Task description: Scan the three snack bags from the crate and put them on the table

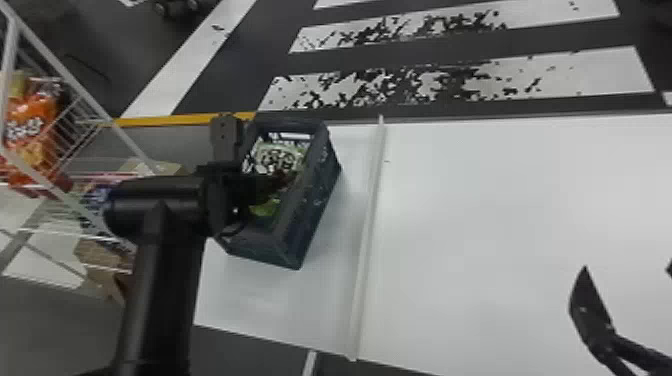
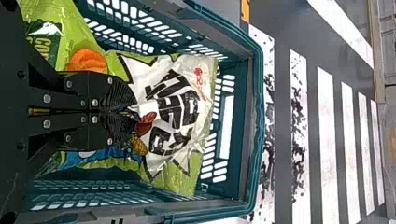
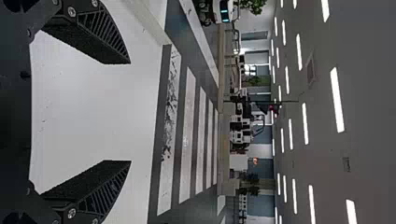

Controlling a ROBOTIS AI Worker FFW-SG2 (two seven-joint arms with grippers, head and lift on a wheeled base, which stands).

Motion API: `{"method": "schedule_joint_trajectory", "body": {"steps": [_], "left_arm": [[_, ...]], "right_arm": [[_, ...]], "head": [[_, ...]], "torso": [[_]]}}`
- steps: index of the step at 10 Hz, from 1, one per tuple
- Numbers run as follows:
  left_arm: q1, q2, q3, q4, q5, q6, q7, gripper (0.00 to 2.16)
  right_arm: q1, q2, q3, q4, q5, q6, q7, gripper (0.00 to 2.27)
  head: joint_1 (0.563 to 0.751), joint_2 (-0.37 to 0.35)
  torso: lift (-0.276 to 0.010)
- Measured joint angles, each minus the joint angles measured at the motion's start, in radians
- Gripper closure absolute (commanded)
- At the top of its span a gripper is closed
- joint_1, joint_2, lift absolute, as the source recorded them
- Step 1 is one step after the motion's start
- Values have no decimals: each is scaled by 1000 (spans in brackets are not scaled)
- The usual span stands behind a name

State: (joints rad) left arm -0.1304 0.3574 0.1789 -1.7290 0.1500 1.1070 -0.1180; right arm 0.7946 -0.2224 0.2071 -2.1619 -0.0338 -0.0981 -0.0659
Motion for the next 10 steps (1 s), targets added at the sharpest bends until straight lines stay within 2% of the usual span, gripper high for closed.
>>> {"method": "schedule_joint_trajectory", "body": {"steps": [7, 10], "left_arm": [[55, 0, 38, -137, 11, 10, 15, 1882], [109, -1, 67, -288, 21, 52, 22, 1878]], "right_arm": [[4, 1, 0, -1, 0, -4, 0, 130], [4, 1, 0, -5, -1, -9, 0, 130]], "head": [[695, 350], [695, 350]], "torso": [[-94], [-94]]}}
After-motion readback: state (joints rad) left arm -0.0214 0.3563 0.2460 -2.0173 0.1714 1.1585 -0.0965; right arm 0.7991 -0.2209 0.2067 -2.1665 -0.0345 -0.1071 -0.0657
